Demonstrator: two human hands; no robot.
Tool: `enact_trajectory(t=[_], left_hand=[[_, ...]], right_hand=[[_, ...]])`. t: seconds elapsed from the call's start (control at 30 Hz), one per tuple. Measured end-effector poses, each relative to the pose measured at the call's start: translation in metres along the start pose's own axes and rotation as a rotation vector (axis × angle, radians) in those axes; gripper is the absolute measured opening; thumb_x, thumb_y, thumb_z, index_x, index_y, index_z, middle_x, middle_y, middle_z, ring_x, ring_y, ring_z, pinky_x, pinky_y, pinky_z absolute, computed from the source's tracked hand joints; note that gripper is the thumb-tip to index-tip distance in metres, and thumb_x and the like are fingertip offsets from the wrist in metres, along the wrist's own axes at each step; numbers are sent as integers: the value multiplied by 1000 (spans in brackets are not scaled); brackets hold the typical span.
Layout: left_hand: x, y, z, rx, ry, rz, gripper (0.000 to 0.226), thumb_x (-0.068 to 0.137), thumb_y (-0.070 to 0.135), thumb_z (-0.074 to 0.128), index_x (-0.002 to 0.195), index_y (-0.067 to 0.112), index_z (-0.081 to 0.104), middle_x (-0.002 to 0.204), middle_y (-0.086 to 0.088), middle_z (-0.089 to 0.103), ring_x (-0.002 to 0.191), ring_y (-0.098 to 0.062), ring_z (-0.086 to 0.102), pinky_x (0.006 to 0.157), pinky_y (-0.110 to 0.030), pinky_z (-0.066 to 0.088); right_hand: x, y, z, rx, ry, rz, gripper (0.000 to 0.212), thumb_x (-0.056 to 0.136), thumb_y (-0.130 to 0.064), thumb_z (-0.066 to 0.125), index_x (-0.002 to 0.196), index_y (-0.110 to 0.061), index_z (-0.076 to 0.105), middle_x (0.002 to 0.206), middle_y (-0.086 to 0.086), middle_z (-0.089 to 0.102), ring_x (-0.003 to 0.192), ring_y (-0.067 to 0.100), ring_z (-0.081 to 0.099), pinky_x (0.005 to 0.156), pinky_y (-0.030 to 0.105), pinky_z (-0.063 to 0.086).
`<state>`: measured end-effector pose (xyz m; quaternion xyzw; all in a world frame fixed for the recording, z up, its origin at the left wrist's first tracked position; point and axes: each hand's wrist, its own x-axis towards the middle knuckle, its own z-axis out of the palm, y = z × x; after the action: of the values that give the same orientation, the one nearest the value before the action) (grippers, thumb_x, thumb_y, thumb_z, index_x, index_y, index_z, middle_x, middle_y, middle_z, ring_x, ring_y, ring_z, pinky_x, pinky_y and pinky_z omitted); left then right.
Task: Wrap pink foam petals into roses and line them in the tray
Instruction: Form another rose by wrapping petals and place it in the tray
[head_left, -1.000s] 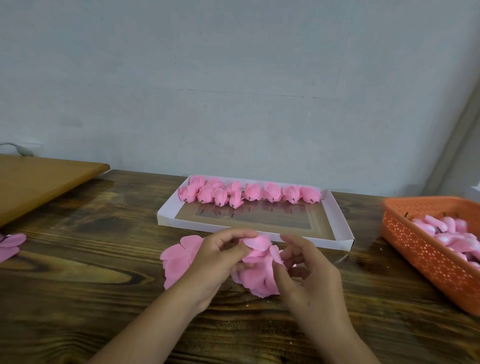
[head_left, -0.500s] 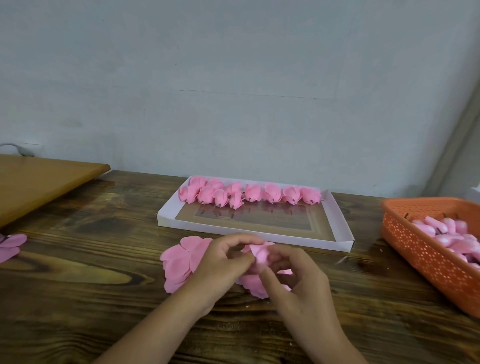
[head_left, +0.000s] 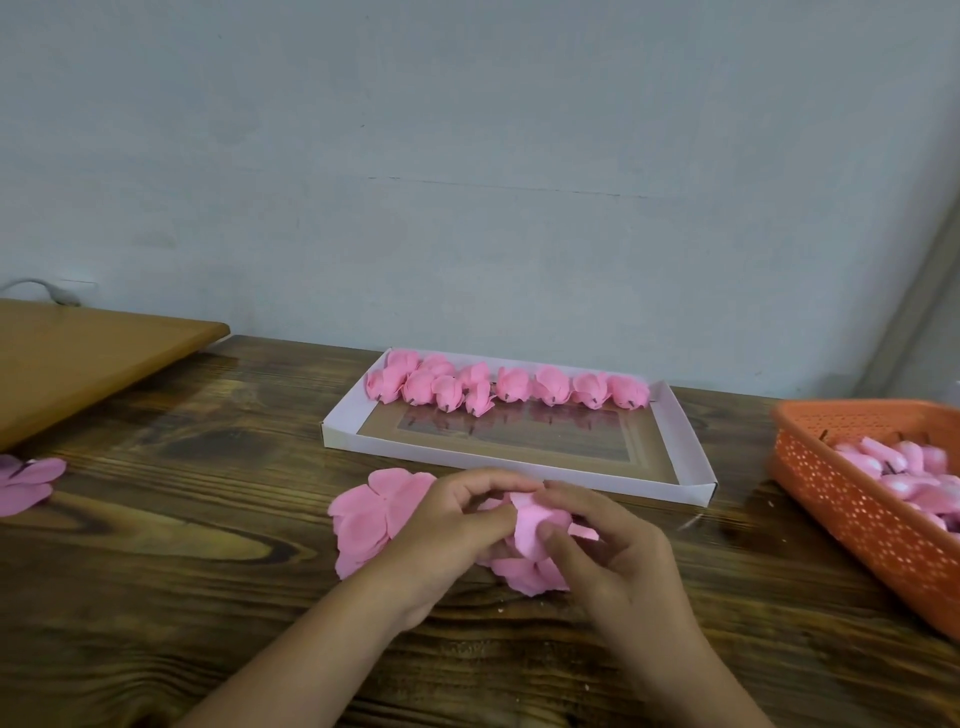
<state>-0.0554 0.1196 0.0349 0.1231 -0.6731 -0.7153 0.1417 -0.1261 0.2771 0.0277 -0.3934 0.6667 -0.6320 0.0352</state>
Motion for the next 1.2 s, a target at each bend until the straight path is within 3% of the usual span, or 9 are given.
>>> enact_trajectory(t=[0.23, 0.4, 0.5, 0.6, 0.7, 0.8, 0.9, 1.03, 1.2], left_hand=[[-2, 4, 0, -104, -70, -21, 22, 93, 7, 65, 101, 20, 80, 112, -16, 75, 100, -34, 74, 75, -37, 62], [-3, 3, 0, -141, -75, -44, 20, 97, 3, 63, 106, 13, 78, 114, -17, 74, 102, -31, 74, 77, -35, 62], [-5, 5, 1, -216, -130, -19, 23, 99, 5, 60, 105, 15, 79, 111, -15, 75, 98, -28, 74, 77, -30, 62], [-5, 6, 0, -252, -163, 25, 25, 100, 9, 58, 112, 21, 76, 107, -17, 74, 91, -24, 73, 76, -29, 61], [-5, 3, 0, -131, -122, 116, 28, 94, 15, 63, 117, 29, 73, 114, -10, 71, 91, -23, 73, 74, -29, 59], [-6, 0, 1, 189, -21, 330, 29, 86, 20, 69, 108, 39, 71, 113, 10, 70, 93, -13, 71, 73, -28, 59], [-5, -4, 3, 351, 17, 524, 26, 81, 19, 77, 99, 37, 72, 108, 14, 63, 88, -12, 66, 72, -36, 59], [-5, -4, 4, 368, 8, 519, 20, 81, 16, 83, 85, 34, 77, 106, 18, 58, 88, -5, 63, 63, -26, 54], [-7, -2, 2, 393, -35, 489, 31, 82, 8, 82, 79, 38, 76, 109, 20, 57, 104, -4, 63, 75, -15, 53]], right_hand=[[1, -5, -1, 95, -14, 27, 49, 89, -5, 69, 104, -51, 72, 105, -15, 75, 100, 8, 71, 74, 18, 57], [4, -6, -1, 136, -33, 67, 36, 87, -7, 69, 100, -39, 77, 99, -4, 78, 92, 19, 74, 76, 29, 60], [6, -5, -5, 298, -26, 158, 21, 83, -16, 69, 100, -23, 79, 97, 9, 78, 90, 27, 75, 71, 27, 60], [9, -2, -9, 442, -10, 259, 24, 82, -21, 67, 104, -16, 78, 104, 14, 76, 96, 29, 73, 76, 28, 58], [11, -1, -11, 576, -22, 359, 29, 83, -23, 67, 108, -12, 76, 111, 16, 74, 100, 26, 72, 78, 25, 57], [12, 0, -12, 639, -57, 413, 33, 82, -24, 68, 112, -12, 75, 116, 16, 72, 104, 24, 71, 84, 26, 58], [11, -1, -11, 691, -88, 436, 34, 81, -23, 69, 113, -11, 74, 111, 16, 73, 97, 21, 73, 79, 24, 58], [10, 0, -9, 719, -83, 474, 32, 77, -21, 72, 105, -6, 76, 96, 19, 74, 80, 18, 72, 70, 23, 59], [8, -2, -6, 733, -78, 492, 32, 79, -22, 69, 105, -5, 75, 97, 21, 74, 80, 20, 72, 68, 24, 59]])
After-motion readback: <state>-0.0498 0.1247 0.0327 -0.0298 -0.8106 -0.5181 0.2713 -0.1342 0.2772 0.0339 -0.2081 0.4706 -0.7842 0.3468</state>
